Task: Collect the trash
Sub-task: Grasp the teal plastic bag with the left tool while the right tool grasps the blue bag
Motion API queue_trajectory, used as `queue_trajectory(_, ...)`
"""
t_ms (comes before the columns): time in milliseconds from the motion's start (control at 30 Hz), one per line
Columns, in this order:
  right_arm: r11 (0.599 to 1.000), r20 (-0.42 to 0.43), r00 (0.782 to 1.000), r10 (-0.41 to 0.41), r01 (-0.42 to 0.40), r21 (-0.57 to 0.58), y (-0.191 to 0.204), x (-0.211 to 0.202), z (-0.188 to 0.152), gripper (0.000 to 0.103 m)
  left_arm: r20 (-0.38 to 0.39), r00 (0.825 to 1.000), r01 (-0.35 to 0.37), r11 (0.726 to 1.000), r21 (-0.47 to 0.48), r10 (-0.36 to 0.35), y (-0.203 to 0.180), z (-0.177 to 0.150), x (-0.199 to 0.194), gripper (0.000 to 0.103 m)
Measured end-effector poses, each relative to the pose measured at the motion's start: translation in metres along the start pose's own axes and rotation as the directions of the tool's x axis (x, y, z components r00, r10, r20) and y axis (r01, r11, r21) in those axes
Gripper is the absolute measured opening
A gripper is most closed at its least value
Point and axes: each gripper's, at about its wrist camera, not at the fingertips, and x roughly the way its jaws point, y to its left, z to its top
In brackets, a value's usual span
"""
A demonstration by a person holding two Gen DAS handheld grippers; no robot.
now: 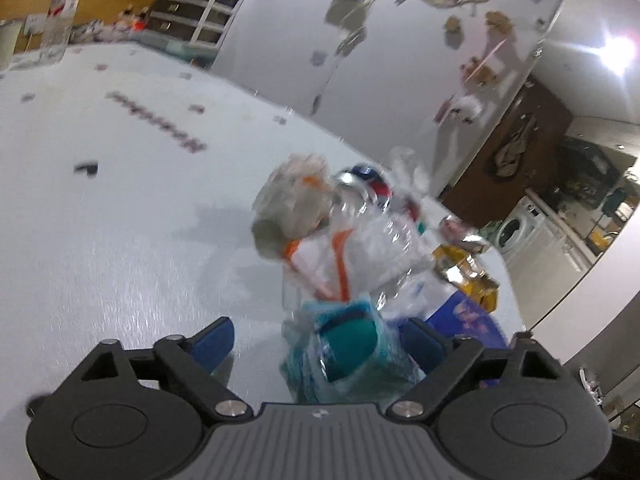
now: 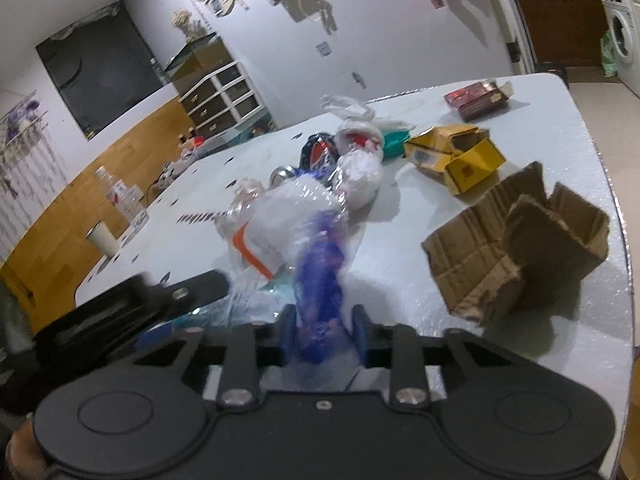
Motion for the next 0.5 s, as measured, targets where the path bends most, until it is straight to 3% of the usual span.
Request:
queue_trajectory(100,1.0,-0.008,1.0,0.006,-0.006,-0.012,0.0,-0.001,-0.005,0.021,0.015,1.0,-0.003,1.0,0.028,0.003,-0.004,-0.007,-0.002,0.086)
queue_trajectory(233,0.999,-0.013,1.0,0.004,-0.004,-0.049,0.002,-0.009,-0.012,0.017,0.001,0.999,0.033,0.999,0.041,-0.033,-0.01,-0.017,-0.008,0.062)
queue_trajectory(500,0.987,-0.003,1.0,-0.001,0.001,-0.161,0.011,-0.036,-0.035,0.009,0.044,0.999,0.002,0.993,0.116,-0.007,-0.029,-0.04,-0.043,0.054)
